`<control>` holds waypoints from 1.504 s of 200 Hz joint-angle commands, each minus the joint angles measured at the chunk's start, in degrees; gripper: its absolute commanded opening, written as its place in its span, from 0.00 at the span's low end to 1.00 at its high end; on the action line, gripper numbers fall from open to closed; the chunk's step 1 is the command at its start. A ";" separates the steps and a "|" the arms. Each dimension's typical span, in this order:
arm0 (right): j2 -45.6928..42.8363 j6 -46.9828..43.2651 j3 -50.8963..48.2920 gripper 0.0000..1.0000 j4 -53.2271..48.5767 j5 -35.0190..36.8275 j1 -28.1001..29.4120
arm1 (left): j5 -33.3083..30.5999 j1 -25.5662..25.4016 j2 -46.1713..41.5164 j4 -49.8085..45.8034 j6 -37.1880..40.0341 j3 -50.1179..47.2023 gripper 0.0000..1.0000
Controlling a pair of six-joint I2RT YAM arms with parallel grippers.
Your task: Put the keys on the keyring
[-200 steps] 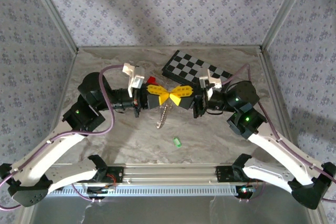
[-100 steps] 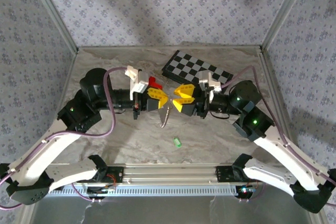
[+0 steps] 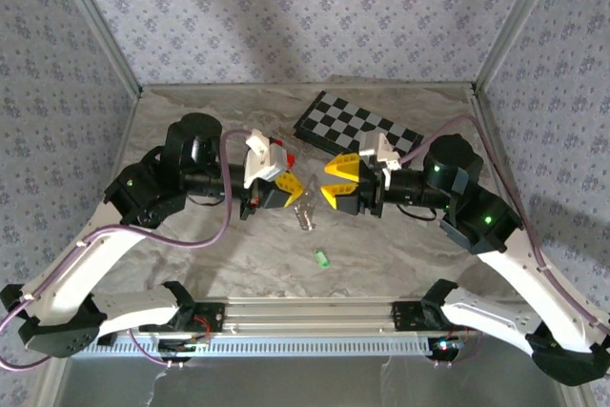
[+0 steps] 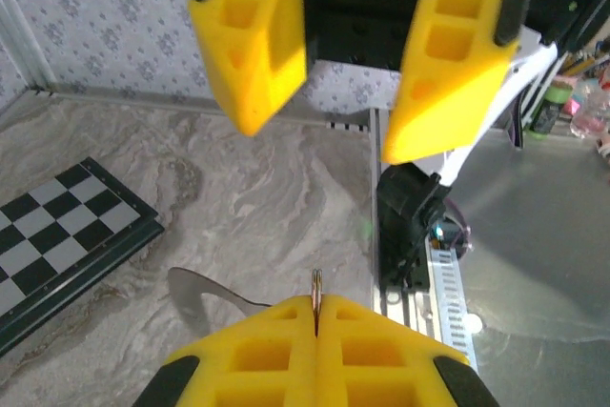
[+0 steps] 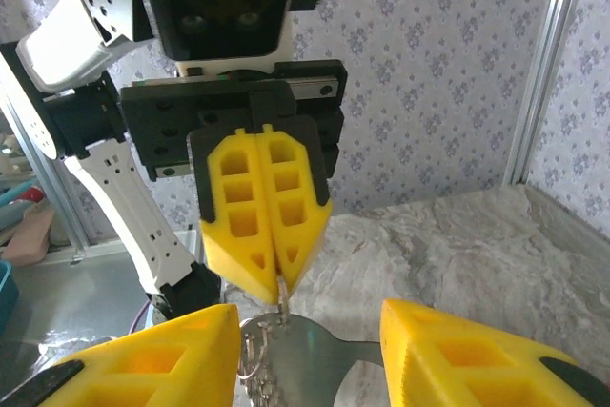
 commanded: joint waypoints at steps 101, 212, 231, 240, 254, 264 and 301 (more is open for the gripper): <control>5.46 -6.21 5.41 0.48 -9.86 -0.82 3.09 | -2.94 -2.46 0.59 -3.61 7.35 2.11 0.00; 8.06 -7.93 6.30 0.32 -12.84 0.33 5.23 | -4.08 -3.42 0.76 -2.95 7.17 1.82 0.00; 8.32 -8.19 6.44 0.29 -13.18 1.02 5.53 | -4.23 -3.56 0.76 -2.92 7.12 1.82 0.00; 8.39 -8.41 6.44 0.27 -13.52 1.40 5.59 | -4.28 -3.59 0.76 -2.85 7.09 1.83 0.00; 8.59 -8.76 6.74 0.24 -14.09 1.77 5.77 | -4.29 -3.61 0.83 -2.92 7.10 1.83 0.00; 8.63 -8.87 6.84 0.22 -14.28 2.05 5.81 | -4.33 -3.69 0.85 -2.92 7.09 1.69 0.00; 8.94 -8.81 6.80 0.12 -13.82 2.22 6.17 | -4.26 -3.95 0.89 -2.91 7.00 1.70 0.00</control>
